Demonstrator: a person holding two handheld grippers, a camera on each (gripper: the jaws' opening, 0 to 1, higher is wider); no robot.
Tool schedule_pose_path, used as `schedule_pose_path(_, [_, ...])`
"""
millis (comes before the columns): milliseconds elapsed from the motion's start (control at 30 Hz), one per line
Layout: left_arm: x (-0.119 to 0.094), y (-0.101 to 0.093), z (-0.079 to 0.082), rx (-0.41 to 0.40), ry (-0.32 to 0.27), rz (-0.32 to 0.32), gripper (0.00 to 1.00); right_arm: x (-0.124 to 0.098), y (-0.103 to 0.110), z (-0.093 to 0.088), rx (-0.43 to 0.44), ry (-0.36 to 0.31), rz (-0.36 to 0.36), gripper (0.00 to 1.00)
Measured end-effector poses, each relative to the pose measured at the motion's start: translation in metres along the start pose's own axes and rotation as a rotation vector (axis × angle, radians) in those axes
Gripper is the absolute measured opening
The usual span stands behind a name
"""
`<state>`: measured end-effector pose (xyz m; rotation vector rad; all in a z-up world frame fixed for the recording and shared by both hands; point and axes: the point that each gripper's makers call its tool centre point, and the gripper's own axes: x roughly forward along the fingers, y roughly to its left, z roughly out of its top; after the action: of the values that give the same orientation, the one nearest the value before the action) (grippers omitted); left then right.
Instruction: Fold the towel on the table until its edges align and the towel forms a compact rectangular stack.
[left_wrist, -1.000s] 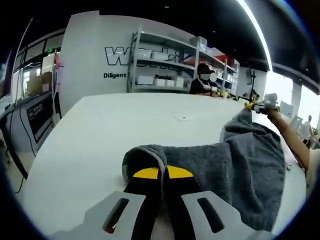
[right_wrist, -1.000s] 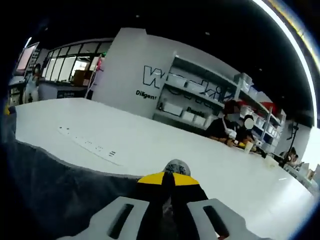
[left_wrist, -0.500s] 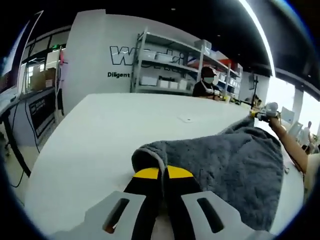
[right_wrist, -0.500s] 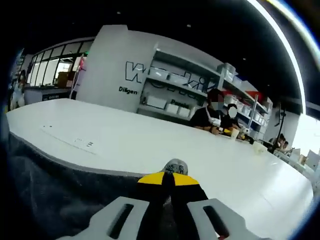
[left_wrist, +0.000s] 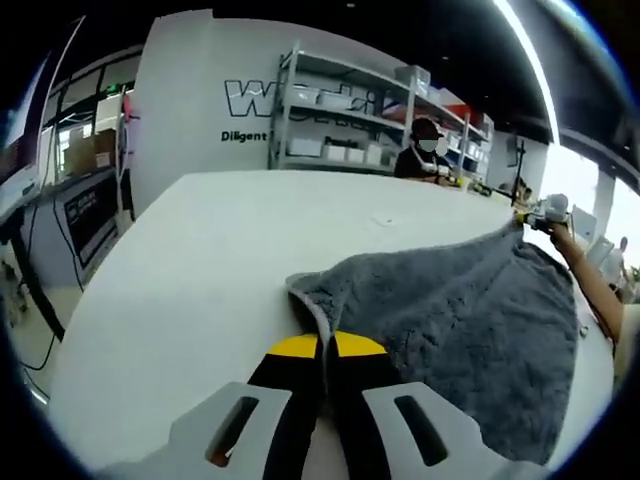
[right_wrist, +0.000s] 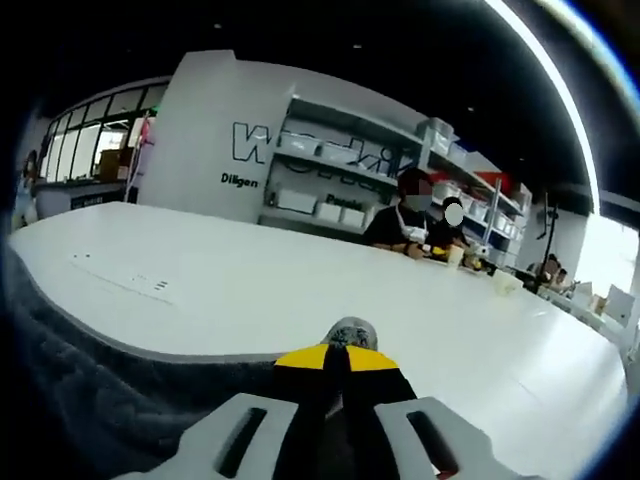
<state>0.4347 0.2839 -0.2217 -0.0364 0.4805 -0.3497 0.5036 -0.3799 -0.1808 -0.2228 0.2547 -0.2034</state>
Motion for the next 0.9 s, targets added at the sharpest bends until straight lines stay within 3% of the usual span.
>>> schedule_pose_path(167, [0.005, 0.004, -0.01, -0.013, 0.033, 0.014, 0.03, 0.001, 0.011, -0.007, -0.006, 0.043, 0.046, 0.02])
schedule_pose_path(233, [0.006, 0.006, -0.01, -0.013, 0.037, 0.022, 0.04, 0.001, 0.014, -0.007, 0.0, 0.048, 0.057, 0.07])
schedule_pose_path(300, [0.006, 0.006, -0.01, -0.013, 0.038, 0.024, 0.07, 0.001, 0.015, -0.009, 0.003, 0.056, 0.065, 0.17])
schedule_pose_path(433, [0.006, 0.011, -0.007, -0.01, 0.037, 0.026, 0.24, 0.001, 0.02, -0.012, 0.009, 0.079, 0.086, 0.3])
schedule_pose_path(567, [-0.002, 0.014, -0.007, 0.036, 0.039, 0.098, 0.34, 0.0, 0.033, -0.02, -0.015, 0.148, 0.133, 0.46])
schedule_pose_path(667, [-0.005, 0.008, -0.003, 0.017, 0.003, 0.083, 0.38, -0.003, 0.036, -0.014, -0.036, 0.148, 0.145, 0.72])
schedule_pose_path(733, [-0.008, -0.001, 0.016, 0.017, -0.069, 0.03, 0.44, -0.01, 0.043, -0.004, -0.081, 0.179, 0.194, 0.89])
schedule_pose_path(800, [-0.009, -0.004, 0.021, 0.018, -0.089, 0.017, 0.55, -0.013, 0.045, -0.002, -0.089, 0.197, 0.208, 0.98])
schedule_pose_path(900, [-0.013, -0.015, 0.027, -0.01, -0.124, -0.017, 0.78, -0.018, 0.051, 0.003, -0.098, 0.207, 0.24, 0.99])
